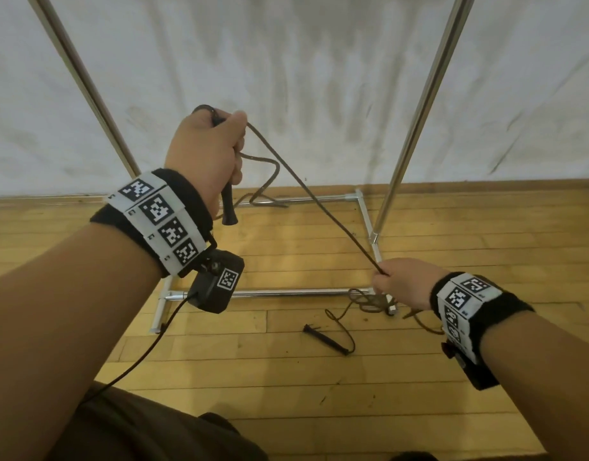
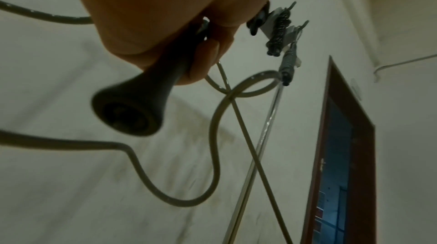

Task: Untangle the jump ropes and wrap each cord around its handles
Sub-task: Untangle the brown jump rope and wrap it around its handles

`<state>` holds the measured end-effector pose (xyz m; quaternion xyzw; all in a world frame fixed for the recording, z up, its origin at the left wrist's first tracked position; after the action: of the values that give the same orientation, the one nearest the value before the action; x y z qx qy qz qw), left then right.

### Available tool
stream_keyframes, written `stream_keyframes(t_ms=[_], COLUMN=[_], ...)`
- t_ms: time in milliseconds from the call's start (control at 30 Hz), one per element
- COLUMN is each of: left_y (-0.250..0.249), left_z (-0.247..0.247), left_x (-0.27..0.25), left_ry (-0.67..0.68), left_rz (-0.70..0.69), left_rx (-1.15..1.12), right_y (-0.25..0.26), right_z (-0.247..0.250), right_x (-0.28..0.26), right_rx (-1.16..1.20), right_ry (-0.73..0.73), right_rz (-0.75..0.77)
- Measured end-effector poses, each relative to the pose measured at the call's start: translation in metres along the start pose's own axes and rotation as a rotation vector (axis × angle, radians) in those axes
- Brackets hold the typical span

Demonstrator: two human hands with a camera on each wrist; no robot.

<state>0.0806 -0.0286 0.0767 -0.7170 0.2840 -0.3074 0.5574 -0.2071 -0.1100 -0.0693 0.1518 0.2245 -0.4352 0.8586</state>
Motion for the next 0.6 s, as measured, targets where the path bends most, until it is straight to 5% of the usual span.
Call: stream_keyframes(t_ms=[100,200,433,600], left_y=[0.01,0.02,0.03,0.027], left_z=[0.011,0.004,-0.071,-0.082], left_x=[0.006,-0.001,-0.064,-0.076], left_ry=[-0.018,0.15,0.751,0.872], left_rz=[0.009,0.003,0.046,0.072], left_rx=[0.282,0.516,0.513,0.547], right_y=[0.0,0.008,0.047,0.057], right_z=[0.017,0.037,0.085,0.096], right_x=[-0.004,-0.016,-0.049,-0.069], right_rx=[0.047,0.2,0.228,0.179], right_ry=[-0.053,-0.095,-0.138,-0.175], right_rz=[0.033,0.094,0.271,0.355])
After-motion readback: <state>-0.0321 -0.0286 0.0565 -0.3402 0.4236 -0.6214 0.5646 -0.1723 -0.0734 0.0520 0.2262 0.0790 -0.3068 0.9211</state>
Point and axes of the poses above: each hand's wrist, its own x-axis towards the middle knuckle, its own z-axis out of the back of the hand, y = z × x, the point moved 6 cm from there along x, towards the middle knuckle, and after that the axes turned 14 degrees about -x, right-handed, at the moved point
